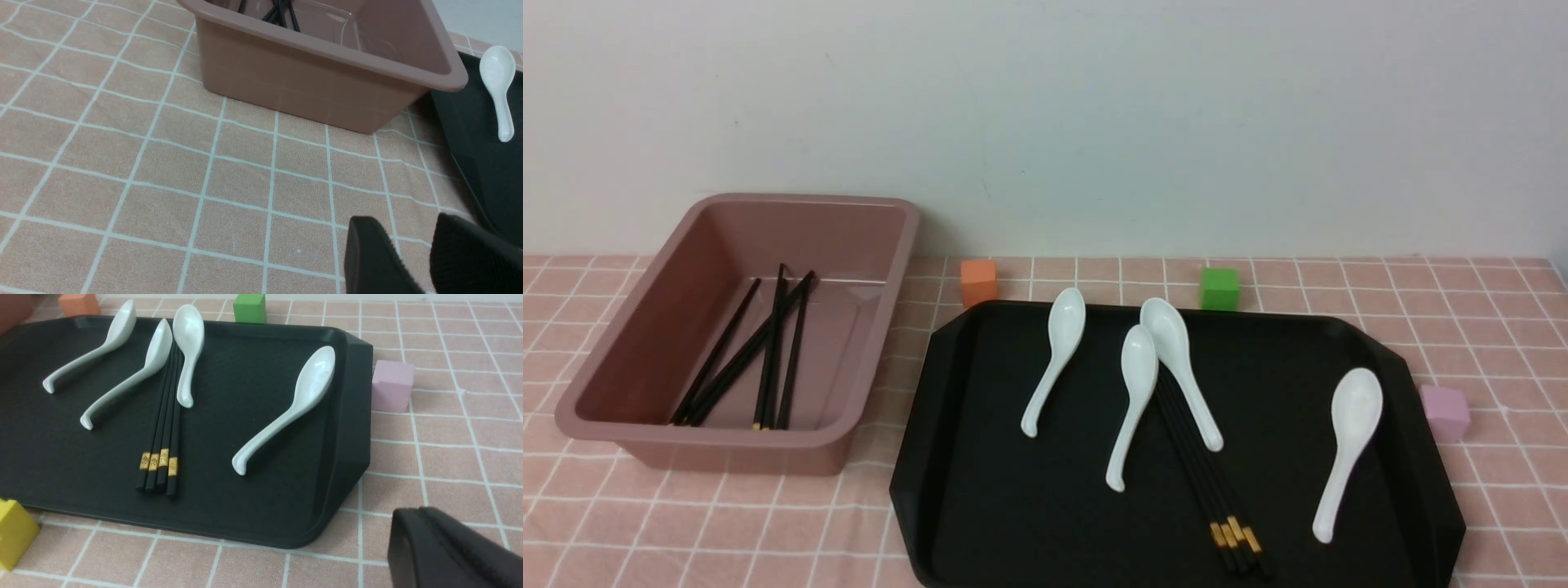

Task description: On pink tablecloth take chopsticks from black tray and put them in box.

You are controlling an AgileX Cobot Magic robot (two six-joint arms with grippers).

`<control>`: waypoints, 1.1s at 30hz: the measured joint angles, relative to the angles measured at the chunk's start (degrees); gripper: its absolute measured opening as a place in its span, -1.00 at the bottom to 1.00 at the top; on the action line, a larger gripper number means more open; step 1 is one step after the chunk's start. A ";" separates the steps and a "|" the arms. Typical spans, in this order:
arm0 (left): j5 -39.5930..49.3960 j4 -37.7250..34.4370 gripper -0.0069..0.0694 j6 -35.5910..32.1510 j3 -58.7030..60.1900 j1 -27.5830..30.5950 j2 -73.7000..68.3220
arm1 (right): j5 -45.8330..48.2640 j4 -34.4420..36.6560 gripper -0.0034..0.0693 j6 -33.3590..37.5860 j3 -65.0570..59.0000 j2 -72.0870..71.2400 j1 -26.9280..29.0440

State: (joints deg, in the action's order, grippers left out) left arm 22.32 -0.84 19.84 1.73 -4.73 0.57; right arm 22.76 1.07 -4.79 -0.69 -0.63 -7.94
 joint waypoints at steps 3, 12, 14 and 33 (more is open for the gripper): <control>0.00 0.00 -0.19 0.00 0.00 0.00 0.00 | 0.00 0.00 -0.91 0.00 0.00 0.00 0.00; 0.05 0.00 -0.19 0.00 0.00 0.00 0.00 | 0.00 0.05 -0.90 0.00 0.00 0.00 0.00; 0.05 0.00 -0.19 0.00 0.00 0.00 0.00 | -0.06 0.05 -0.90 0.00 0.00 0.00 0.00; 0.05 0.00 -0.19 0.00 0.00 0.00 0.00 | -0.06 0.05 -0.87 0.00 0.00 0.00 0.00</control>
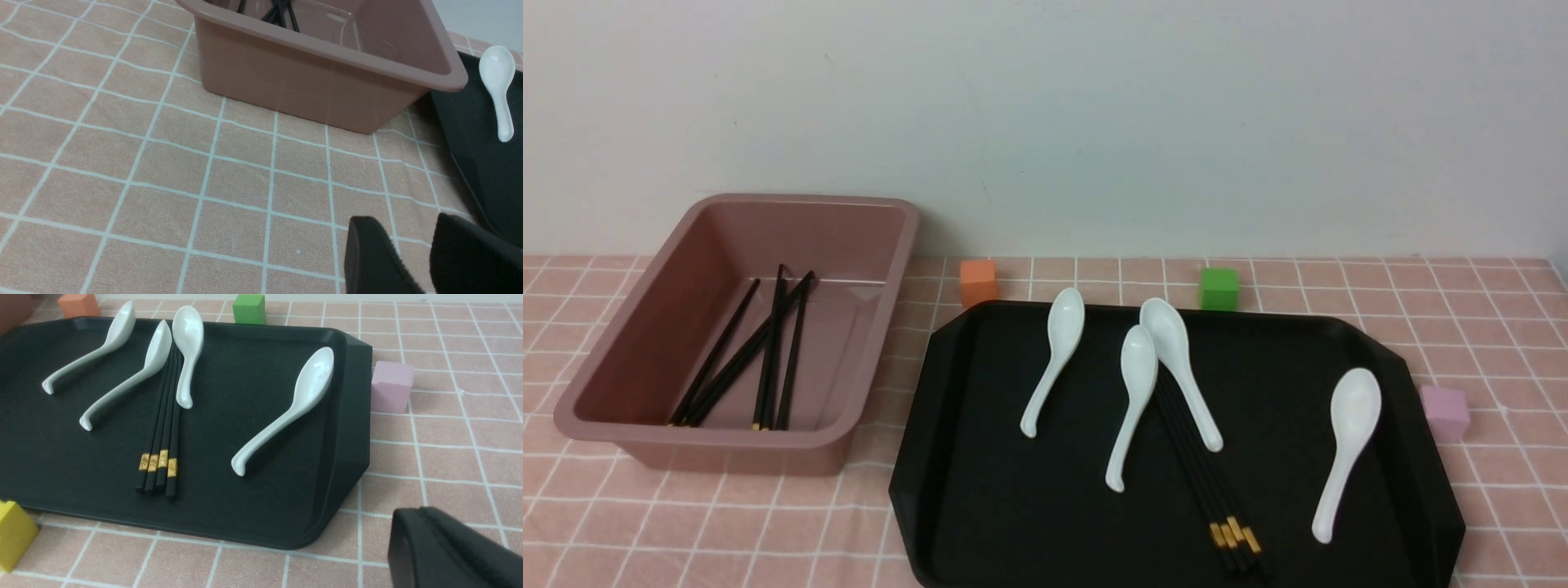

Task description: On pink tablecloth take chopsticks from black tray and put them in box.

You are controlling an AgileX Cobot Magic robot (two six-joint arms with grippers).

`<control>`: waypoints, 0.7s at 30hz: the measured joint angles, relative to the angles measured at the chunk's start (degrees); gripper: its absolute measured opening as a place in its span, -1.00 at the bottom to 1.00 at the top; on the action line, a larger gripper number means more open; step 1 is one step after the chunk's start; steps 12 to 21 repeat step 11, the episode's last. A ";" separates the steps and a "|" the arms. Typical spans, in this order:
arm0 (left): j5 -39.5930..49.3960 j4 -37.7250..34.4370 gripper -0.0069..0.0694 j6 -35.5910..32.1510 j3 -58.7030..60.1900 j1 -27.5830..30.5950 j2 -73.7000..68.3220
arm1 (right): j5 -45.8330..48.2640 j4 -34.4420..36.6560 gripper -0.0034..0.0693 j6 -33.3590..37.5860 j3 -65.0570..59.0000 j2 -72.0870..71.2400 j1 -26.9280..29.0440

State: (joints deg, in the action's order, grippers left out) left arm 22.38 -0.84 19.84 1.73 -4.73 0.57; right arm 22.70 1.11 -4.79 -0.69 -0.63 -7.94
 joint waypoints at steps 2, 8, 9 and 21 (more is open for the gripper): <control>0.00 0.00 -0.19 0.00 0.00 0.00 0.00 | 0.00 0.00 -0.87 0.00 0.00 0.00 0.00; 0.00 0.00 -0.19 0.00 0.00 0.00 0.00 | 0.00 0.00 -0.86 0.00 0.00 0.00 0.00; 0.00 0.00 -0.19 0.00 0.00 0.00 0.00 | 0.00 0.00 -0.86 0.00 0.00 0.00 0.00; 0.00 0.00 -0.19 0.00 0.00 0.00 0.00 | 0.00 0.00 -0.85 0.00 0.00 0.00 0.00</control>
